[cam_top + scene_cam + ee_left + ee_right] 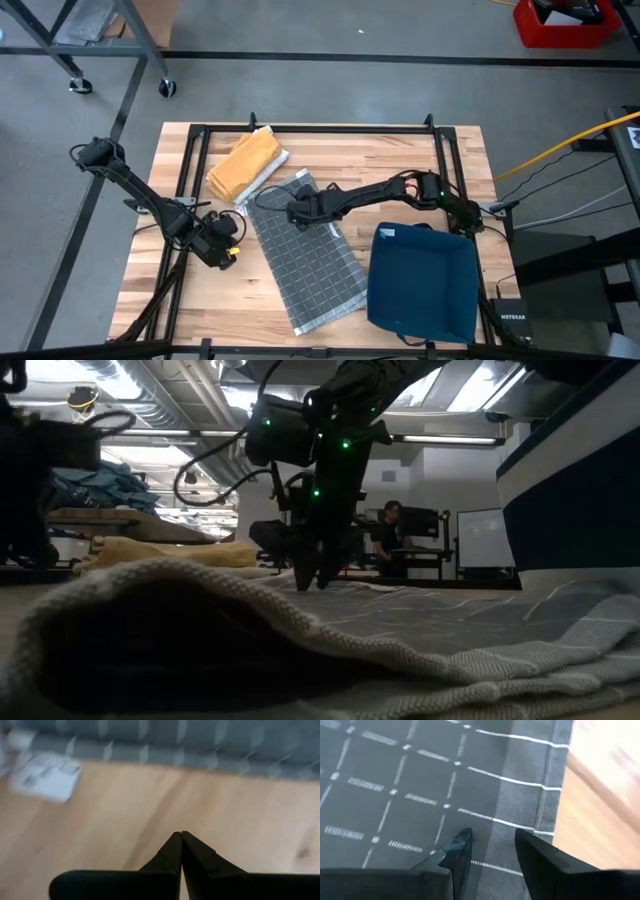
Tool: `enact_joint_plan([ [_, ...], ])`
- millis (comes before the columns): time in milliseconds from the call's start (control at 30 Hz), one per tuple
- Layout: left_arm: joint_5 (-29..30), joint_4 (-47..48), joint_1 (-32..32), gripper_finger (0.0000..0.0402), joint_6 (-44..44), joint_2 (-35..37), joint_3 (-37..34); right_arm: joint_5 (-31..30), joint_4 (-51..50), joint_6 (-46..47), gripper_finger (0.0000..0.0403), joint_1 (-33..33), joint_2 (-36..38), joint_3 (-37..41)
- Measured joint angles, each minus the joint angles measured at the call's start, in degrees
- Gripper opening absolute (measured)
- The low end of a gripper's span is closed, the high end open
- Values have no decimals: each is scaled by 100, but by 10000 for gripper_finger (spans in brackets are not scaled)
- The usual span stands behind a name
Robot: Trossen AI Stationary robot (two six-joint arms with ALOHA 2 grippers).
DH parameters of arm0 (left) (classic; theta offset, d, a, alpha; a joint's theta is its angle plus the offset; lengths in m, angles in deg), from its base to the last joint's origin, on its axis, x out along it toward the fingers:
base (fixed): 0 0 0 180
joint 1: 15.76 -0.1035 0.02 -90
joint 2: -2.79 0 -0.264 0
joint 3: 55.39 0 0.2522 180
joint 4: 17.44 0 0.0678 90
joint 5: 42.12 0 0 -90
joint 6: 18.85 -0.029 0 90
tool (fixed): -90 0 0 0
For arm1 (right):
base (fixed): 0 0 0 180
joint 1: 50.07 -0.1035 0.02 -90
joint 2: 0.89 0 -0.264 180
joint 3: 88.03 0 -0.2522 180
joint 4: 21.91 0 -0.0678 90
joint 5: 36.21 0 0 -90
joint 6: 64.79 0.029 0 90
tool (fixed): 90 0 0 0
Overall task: Fold towel
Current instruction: Fold the gray towel
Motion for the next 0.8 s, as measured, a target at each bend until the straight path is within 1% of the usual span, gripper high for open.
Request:
enact_joint_plan([
  [100, 74, -746, 1, 0, -371, 2, 0, -173, -129, -425, 156, -84, 188, -176],
  [233, 336, -1980, -1, 0, -690, -47, 2, -52, -143, -786, 156, -158, 548, -464],
  [367, 495, -2916, -88, 0, -1098, -323, 2, 71, -211, -1056, 156, -263, 556, -654],
  [467, 509, -3447, -218, 0, -1246, -680, 2, 72, -131, -1354, 156, -332, 631, -899],
  [600, 486, -4231, -347, 0, -1398, -1301, 2, 131, -143, -1522, 156, -395, 620, -1144],
  [700, 272, -4905, -418, 0, -1531, -1783, 4, 210, -147, -1526, 156, -389, 617, -1372],
  [800, 10, -5225, -480, 0, -1580, -2197, 97, 220, -143, -1662, 156, -384, 618, -1600],
])
